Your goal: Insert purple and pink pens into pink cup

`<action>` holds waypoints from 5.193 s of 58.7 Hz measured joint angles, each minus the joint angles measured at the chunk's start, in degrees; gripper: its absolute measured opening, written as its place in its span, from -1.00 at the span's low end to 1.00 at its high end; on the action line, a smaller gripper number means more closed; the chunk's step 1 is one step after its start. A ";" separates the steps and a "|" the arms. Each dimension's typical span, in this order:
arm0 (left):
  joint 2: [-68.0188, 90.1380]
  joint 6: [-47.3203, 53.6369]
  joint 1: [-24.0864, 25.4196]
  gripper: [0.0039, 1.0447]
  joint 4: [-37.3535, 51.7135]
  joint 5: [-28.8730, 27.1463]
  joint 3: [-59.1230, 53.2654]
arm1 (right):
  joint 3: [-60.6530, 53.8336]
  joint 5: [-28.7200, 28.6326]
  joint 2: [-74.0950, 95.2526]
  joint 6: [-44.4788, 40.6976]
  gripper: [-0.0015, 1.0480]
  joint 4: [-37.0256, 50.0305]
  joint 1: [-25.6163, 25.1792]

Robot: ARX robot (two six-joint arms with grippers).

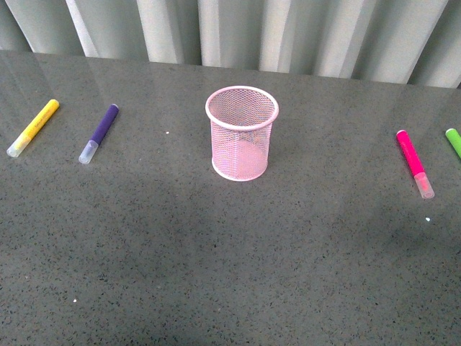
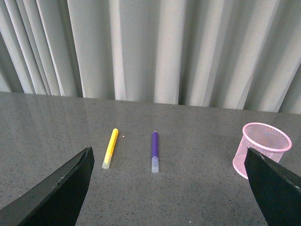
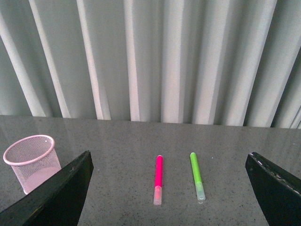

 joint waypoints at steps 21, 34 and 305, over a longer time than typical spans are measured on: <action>0.00 0.00 0.00 0.88 0.00 0.00 0.00 | 0.00 0.00 0.00 0.02 0.87 0.00 0.00; 0.00 0.00 0.00 0.88 0.00 0.00 0.00 | 0.00 0.00 0.00 0.00 0.87 0.00 0.00; 138.40 1.75 -1.95 0.88 -19.28 -2.01 96.72 | 0.00 0.02 -0.02 0.00 0.87 0.00 0.00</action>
